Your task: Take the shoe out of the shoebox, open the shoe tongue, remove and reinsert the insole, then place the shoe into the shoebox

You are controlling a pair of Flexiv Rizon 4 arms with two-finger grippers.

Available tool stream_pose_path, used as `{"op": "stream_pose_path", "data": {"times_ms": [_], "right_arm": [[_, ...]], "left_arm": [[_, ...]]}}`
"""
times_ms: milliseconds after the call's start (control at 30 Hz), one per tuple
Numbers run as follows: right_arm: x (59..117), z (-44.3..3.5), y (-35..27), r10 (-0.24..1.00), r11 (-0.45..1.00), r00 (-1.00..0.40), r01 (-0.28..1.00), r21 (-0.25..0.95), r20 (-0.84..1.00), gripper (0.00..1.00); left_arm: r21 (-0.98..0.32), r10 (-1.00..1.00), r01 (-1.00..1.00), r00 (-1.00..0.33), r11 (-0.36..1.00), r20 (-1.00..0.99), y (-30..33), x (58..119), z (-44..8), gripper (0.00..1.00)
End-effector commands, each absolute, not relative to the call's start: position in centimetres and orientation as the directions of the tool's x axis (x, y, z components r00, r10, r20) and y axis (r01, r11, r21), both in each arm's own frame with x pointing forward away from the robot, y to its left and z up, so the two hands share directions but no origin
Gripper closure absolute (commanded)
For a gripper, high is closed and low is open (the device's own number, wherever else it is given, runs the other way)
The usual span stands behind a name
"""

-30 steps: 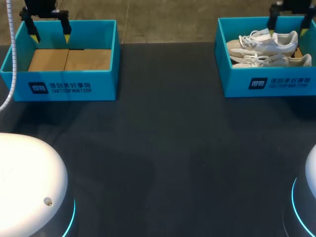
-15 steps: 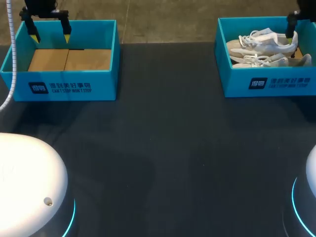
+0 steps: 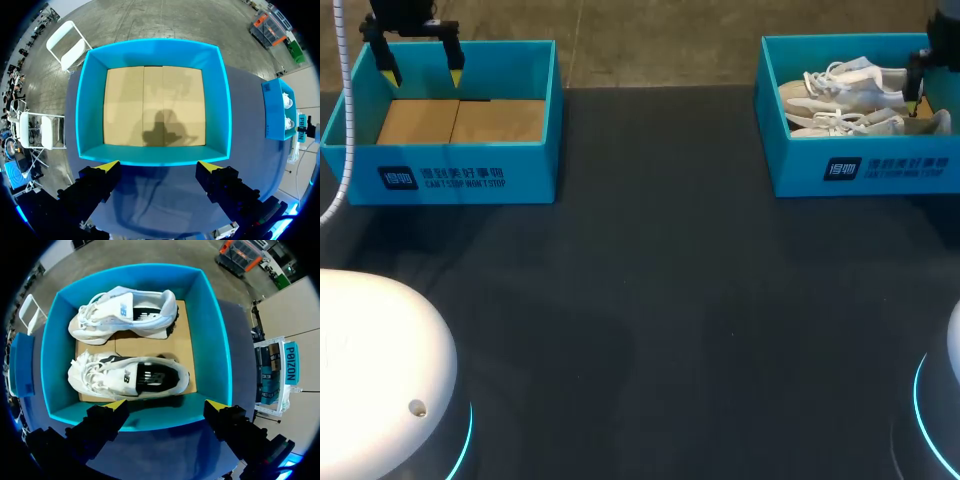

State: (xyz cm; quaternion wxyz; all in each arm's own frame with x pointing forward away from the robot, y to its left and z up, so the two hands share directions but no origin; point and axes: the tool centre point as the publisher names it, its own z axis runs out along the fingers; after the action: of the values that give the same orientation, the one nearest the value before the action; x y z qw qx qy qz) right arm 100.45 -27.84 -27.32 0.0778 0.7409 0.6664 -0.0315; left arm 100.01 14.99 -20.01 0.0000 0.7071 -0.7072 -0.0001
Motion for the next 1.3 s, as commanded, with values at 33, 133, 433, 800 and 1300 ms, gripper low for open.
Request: {"op": "stream_pose_path", "data": {"times_ms": [33,133,433,800,1300], "right_arm": [[100.6,-27.3,-27.8,0.982,-0.101,0.11,0.992,0.071,-0.151,0.0],[100.6,-27.3,-27.8,0.982,-0.101,0.11,0.992,0.071,-0.151,0.0],[101.9,-28.7,-29.5,0.984,-0.096,0.103,0.994,0.051,-0.147,0.0],[102.9,-31.7,-29.9,0.987,-0.119,0.123,0.992,0.042,-0.107,0.0],[102.5,-34.7,-31.0,0.987,-0.132,0.131,0.991,-0.004,-0.093,0.0]], "left_arm": [[0.0,-1.0,-1.0,0.0,0.0,0.0,15.0,100.0,-20.0,0.0],[0.0,-1.0,-1.0,0.0,0.0,0.0,15.0,100.0,-20.0,0.0],[0.0,-1.0,-1.0,0.0,0.0,0.0,15.0,100.0,-20.0,0.0],[0.0,-1.0,-1.0,0.0,0.0,0.0,15.0,100.0,-20.0,0.0],[0.0,-1.0,-1.0,0.0,0.0,0.0,15.0,100.0,-20.0,0.0]]}}
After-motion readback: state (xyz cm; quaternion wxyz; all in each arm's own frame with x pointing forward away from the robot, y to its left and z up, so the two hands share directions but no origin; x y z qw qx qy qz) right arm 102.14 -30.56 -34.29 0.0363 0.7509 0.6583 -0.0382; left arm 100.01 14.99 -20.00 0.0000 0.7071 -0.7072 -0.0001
